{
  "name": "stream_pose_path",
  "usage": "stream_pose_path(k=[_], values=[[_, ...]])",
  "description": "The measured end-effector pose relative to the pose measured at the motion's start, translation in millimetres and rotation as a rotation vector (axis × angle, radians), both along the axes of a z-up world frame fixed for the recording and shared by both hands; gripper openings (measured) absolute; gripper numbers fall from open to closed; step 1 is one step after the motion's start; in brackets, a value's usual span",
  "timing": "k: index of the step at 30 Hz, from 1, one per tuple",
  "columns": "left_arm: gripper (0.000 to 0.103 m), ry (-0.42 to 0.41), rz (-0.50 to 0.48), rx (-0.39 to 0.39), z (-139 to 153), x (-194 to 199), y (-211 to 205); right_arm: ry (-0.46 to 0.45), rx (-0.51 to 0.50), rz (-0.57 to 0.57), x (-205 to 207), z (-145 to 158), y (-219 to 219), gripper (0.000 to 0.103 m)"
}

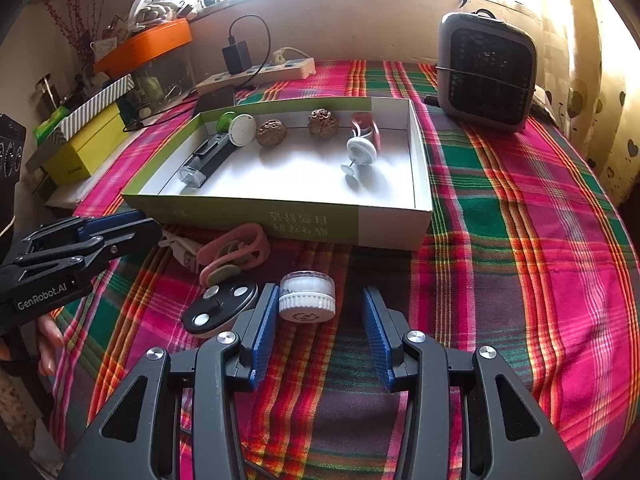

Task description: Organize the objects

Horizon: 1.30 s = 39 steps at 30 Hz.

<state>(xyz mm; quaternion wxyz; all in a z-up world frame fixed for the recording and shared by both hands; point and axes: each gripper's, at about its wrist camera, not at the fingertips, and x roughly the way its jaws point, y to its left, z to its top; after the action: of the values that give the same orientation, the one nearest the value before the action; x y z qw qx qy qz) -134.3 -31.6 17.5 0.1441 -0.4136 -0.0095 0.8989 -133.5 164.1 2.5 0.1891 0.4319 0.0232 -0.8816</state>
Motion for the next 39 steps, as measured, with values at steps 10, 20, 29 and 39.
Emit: stream_pose_path(k=[10,20,29,39], values=[[0.032,-0.018,-0.065,-0.014,-4.3,-1.8,5.4,-0.001,-0.006,-0.012,-0.7,0.6,1.6,0.043],[0.032,-0.052,-0.117,0.032,-6.5,12.0,10.5,0.000,-0.002,-0.007,-0.8,0.8,0.8,0.040],[0.032,0.002,-0.137,0.011,4.4,7.9,9.1,0.001,-0.005,-0.008,-0.4,0.5,0.4,0.040],[0.032,0.012,-0.201,-0.084,0.1,-8.0,22.3,0.000,-0.012,-0.009,-0.2,0.1,1.2,0.040]])
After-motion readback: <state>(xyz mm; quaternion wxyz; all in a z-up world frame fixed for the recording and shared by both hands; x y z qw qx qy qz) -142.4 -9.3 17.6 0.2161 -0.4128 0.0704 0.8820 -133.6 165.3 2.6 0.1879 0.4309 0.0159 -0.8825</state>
